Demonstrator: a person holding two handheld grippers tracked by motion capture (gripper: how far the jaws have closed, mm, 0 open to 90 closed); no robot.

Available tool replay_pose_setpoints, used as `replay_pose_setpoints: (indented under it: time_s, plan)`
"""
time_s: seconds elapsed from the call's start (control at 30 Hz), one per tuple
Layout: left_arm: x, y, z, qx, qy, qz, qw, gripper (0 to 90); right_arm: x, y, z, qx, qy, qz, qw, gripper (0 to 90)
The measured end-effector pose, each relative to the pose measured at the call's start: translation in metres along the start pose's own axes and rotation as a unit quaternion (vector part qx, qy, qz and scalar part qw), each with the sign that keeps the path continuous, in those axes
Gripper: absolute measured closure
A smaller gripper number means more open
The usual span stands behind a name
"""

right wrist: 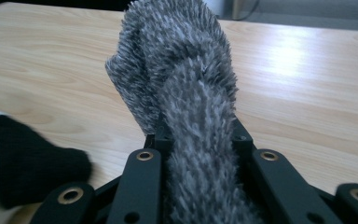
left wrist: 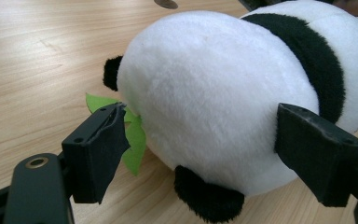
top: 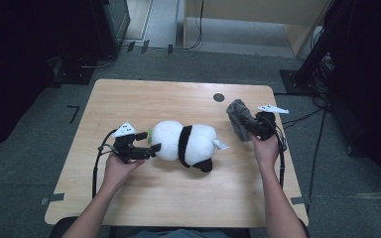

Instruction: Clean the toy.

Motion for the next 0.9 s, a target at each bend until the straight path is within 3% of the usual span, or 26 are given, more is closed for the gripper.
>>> replay_pose_setpoints:
  time_s: [0.23, 0.33, 0.43, 0.5, 0.6, 0.7, 0.9]
  plan:
    - [-0.001, -0.001, 0.004, 0.008, -0.014, 0.013, 0.9998, 14.6, 0.023, 0.011, 0.014, 0.002, 0.023, 0.010, 0.9997, 74.1]
    - [-0.005, 0.000, 0.008, 0.008, -0.007, 0.007, 0.9999, 13.2, 0.036, 0.013, 0.019, 0.009, 0.037, 0.017, 0.9991, 74.0]
    - [-0.011, 0.002, 0.013, 0.007, -0.027, 0.005, 0.9996, 11.6, 0.048, 0.014, 0.023, 0.014, 0.045, 0.030, 0.9985, 73.8]
    - [-0.013, 0.000, 0.013, 0.010, -0.028, 0.005, 0.9995, 10.6, 0.056, 0.014, 0.026, 0.018, 0.049, 0.039, 0.9979, 73.7]
    - [-0.011, -0.008, 0.010, 0.024, -0.031, 0.011, 0.9992, 9.0, 0.067, 0.013, 0.031, 0.021, 0.061, 0.049, 0.9967, 73.8]
    - [-0.010, -0.008, 0.012, 0.024, -0.024, 0.006, 0.9994, 7.7, 0.078, 0.012, 0.036, 0.028, 0.069, 0.061, 0.9953, 73.7]
    - [-0.011, -0.011, 0.023, 0.021, -0.034, 0.009, 0.9992, 8.2, 0.092, 0.006, 0.047, 0.037, 0.091, 0.075, 0.9924, 73.6]
Point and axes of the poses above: each handheld gripper's, and its own axes: y roughly backward along the jaws, z roughly out of its top, x roughly to its left, the point moved 10 cm from there along -y, roughly forward along the jaws, and after that the axes turned 7 degrees about z, right-handed, at the moved point
